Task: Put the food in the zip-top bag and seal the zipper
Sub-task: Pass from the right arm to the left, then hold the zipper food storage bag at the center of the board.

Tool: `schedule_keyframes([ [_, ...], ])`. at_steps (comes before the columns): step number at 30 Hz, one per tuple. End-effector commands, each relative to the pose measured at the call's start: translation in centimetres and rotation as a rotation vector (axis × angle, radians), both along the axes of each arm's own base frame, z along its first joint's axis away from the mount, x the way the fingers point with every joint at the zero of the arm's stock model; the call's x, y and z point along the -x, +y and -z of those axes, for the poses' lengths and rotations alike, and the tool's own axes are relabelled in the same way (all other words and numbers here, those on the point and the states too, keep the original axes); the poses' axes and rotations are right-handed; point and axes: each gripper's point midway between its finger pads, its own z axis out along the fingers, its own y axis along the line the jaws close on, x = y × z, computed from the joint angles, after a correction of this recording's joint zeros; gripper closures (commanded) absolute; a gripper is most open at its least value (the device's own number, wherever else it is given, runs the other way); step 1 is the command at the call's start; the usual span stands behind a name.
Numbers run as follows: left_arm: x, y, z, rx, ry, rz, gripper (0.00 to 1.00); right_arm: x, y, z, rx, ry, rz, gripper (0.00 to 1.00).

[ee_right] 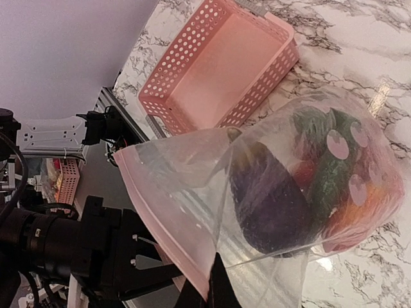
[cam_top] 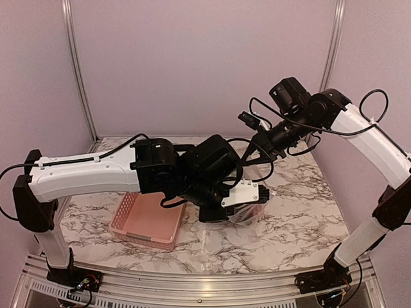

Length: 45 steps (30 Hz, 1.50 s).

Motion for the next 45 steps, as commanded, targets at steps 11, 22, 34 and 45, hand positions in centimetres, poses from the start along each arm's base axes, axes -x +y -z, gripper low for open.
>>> schedule_keyframes([
  [11,-1.7,-2.9,-1.8,0.106,-0.007,-0.06,0.92,1.4,0.0,-2.4,-0.049,-0.027,-0.031,1.0],
  [22,-3.1,-2.7,-7.9,0.315,0.148,-0.196,1.0,-1.1,-2.2,-7.6,-0.306,0.002,0.07,0.84],
  [34,-4.4,-0.2,-5.6,0.288,0.18,-0.302,1.0,1.0,-6.5,-6.0,-0.323,-0.331,0.113,0.69],
  [45,-3.9,-1.3,-11.4,0.558,0.281,-0.235,1.0,4.2,-8.4,-5.1,-0.404,-0.521,0.1,0.54],
])
